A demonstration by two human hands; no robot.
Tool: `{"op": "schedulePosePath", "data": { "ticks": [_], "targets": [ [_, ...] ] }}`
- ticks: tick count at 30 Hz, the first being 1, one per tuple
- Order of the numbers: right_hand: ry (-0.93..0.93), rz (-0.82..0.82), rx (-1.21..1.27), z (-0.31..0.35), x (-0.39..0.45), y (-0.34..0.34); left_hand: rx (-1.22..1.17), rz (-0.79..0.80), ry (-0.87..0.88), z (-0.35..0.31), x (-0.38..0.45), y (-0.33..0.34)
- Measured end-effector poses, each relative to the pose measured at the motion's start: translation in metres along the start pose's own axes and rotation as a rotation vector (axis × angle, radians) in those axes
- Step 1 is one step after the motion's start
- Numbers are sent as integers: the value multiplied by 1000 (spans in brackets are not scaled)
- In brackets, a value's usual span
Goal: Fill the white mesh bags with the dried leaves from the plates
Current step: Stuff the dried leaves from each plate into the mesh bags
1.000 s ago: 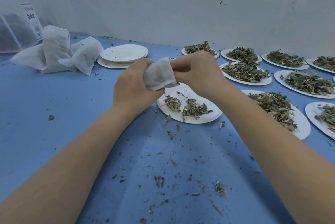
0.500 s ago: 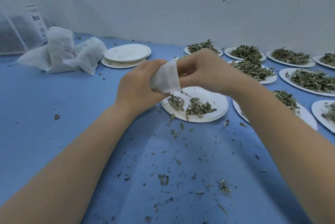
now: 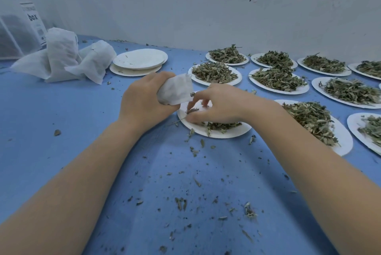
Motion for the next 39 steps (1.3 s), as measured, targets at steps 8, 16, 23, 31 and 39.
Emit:
{"op": "schedulePosePath", "data": {
  "ticks": [8, 16, 23, 31, 39],
  "targets": [
    [-5, -10, 69, -13, -8, -16, 13, 32, -13, 2, 0, 1],
    [7, -18, 15, -5, -1, -5, 30, 71, -12, 3, 0, 3],
    [6, -269, 351, -11, -9, -22, 8, 95, -56, 3, 0, 4],
    [-30, -688, 1000, -3, -7, -24, -92, 30, -95, -5, 2, 3],
    [-68, -914, 1061, 15, -5, -4, -314, 8, -270, -17, 6, 9]
  ]
}}
Point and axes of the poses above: each hand's wrist, its own x-axis towards the middle knuckle, its own y-axis out of the palm, z = x × y, the point moved 2 cm from there along x, towards the middle knuckle, and after that the axes turned 1 degree about x, right-handed, at the moved point
